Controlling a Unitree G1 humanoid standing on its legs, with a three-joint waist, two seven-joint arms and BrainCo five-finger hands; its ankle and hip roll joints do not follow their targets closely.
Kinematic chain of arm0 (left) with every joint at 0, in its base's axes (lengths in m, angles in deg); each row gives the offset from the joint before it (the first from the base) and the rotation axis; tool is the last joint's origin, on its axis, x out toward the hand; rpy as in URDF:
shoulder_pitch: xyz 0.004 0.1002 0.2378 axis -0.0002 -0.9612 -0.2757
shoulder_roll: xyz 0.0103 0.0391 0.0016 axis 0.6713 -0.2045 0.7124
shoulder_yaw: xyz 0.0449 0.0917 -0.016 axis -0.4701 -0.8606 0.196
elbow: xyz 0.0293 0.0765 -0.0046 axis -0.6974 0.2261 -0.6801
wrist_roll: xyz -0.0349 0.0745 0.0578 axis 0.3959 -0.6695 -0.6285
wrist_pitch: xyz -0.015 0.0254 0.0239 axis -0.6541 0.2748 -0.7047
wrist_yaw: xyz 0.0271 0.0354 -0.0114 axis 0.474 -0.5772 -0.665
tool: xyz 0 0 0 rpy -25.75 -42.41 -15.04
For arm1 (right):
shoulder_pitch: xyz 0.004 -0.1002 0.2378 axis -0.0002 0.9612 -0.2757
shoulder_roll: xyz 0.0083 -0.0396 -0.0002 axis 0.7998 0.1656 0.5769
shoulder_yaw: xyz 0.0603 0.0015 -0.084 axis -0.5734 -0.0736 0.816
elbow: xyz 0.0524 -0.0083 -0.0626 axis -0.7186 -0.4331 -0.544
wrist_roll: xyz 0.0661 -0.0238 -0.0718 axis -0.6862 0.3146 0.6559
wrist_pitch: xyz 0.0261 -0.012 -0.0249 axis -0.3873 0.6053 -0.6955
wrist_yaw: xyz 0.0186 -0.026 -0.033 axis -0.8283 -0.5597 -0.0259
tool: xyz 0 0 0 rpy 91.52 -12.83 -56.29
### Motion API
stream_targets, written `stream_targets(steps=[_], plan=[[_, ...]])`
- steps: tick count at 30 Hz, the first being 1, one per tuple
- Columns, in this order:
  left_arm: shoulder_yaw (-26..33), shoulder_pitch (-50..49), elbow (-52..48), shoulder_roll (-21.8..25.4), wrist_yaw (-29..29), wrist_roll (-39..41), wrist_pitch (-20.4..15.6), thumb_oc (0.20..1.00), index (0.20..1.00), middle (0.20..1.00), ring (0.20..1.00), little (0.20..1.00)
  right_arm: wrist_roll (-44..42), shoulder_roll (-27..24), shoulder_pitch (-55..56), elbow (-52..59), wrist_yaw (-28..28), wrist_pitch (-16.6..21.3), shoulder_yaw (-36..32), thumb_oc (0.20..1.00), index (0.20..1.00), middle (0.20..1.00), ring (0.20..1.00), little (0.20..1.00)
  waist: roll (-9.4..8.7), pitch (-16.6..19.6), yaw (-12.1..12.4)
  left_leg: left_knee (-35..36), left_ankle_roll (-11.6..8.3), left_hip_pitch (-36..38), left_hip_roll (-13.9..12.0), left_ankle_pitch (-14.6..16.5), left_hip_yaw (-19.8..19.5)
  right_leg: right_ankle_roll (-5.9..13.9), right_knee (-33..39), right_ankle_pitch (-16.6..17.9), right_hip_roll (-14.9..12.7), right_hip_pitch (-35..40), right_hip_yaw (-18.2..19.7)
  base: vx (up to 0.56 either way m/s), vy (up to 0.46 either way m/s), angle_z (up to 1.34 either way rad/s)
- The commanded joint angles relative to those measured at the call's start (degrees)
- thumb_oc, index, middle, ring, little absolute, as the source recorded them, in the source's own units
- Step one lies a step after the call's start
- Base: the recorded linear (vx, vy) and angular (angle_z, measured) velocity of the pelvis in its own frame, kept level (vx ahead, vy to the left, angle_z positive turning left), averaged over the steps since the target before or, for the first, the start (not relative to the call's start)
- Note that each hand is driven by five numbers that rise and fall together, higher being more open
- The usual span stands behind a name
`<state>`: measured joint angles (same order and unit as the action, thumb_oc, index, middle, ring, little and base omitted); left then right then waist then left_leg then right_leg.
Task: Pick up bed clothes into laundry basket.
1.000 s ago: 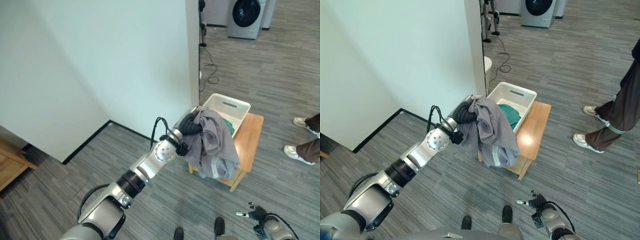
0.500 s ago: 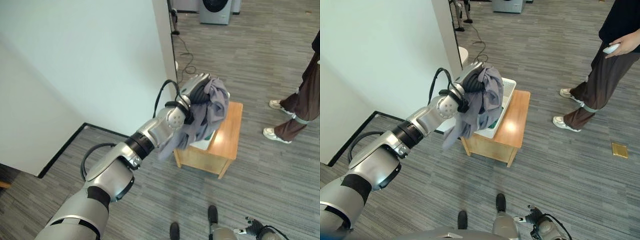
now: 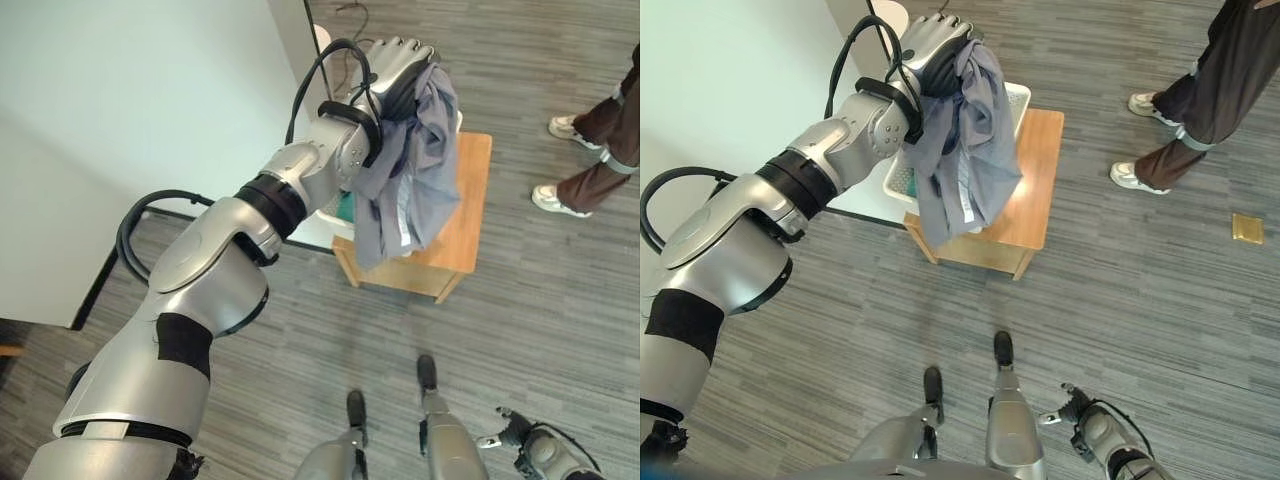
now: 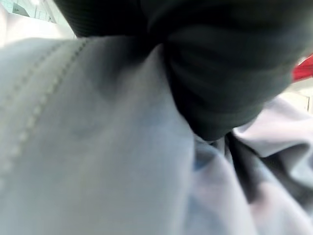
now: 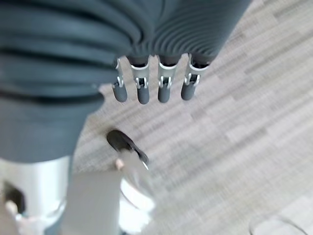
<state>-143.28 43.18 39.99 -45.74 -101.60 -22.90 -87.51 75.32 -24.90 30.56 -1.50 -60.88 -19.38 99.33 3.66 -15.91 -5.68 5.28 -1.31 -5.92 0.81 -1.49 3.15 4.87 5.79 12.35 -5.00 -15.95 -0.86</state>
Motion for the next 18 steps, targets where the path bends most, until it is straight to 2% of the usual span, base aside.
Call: stream_targets(steps=[1,5,15,16,17,18], plan=[[1.91,12.58,5.02,2.36,-4.35,-2.27,0.07,0.200,0.200,0.200,0.200,0.200,-0.66,-3.47,-0.97,-0.91,-0.02,0.78,1.75,1.000,1.000,1.000,1.000,1.000,1.22,0.09,0.34,-0.28,-0.62,-2.26,-1.83,-0.42,-2.69,5.00,-0.79,-6.25,-2.58,6.46,-0.63,0.00,0.072,-0.16],[-0.86,16.73,9.64,4.85,-4.74,-3.08,0.85,0.200,0.200,0.200,0.200,0.200,-1.66,-3.56,-2.74,-0.78,-0.32,1.26,2.71,1.000,1.000,1.000,1.000,1.000,0.41,-1.57,0.02,-0.28,-0.51,-3.43,-1.83,-0.65,-1.56,5.23,-0.79,-5.60,-2.32,4.88,0.20,-0.02,0.068,-0.20],[-0.71,16.61,11.56,4.01,-5.61,-5.05,2.16,0.200,0.200,0.200,0.200,0.200,-3.66,-3.61,-5.62,-0.42,-2.71,2.24,2.94,1.000,1.000,1.000,1.000,1.000,-1.75,-6.25,-0.70,-0.28,-0.58,-8.30,-1.85,-1.92,-2.01,5.20,-0.79,-4.21,-2.29,0.25,-0.17,-0.07,0.015,-0.05],[0.06,15.15,12.87,3.63,-5.49,-5.45,2.87,0.200,0.200,0.200,0.200,0.200,-4.75,-3.15,-6.05,0.47,-3.22,2.94,2.83,1.000,1.000,1.000,1.000,1.000,-2.60,-7.36,-0.69,-0.28,-0.66,-10.10,-2.24,-2.30,-2.08,5.23,-0.79,-3.75,-2.42,-1.56,-0.31,-0.07,-0.010,-0.08],[0.08,15.11,12.86,3.62,-5.50,-5.46,2.89,0.533,0.533,0.533,0.533,0.533,-4.76,-3.17,-6.00,0.47,-3.22,2.95,2.84,1.000,1.000,1.000,1.000,1.000,-2.55,-7.21,-0.72,-0.28,-0.67,-10.24,-2.24,-2.33,-2.13,5.23,-0.79,-3.74,-2.42,-1.69,-0.36,-0.14,-0.093,-0.01],[4.83,10.96,12.74,0.88,-6.65,-3.11,2.97,1.000,1.000,1.000,1.000,1.000,-6.28,-2.31,-5.53,1.76,-3.02,3.80,3.38,1.000,1.000,1.000,1.000,1.000,-3.82,-8.01,-0.80,-0.28,-0.84,-11.60,-2.36,-2.66,-2.84,5.13,-0.79,-3.64,-2.57,-2.75,-0.90,-0.06,-0.083,0.02]])
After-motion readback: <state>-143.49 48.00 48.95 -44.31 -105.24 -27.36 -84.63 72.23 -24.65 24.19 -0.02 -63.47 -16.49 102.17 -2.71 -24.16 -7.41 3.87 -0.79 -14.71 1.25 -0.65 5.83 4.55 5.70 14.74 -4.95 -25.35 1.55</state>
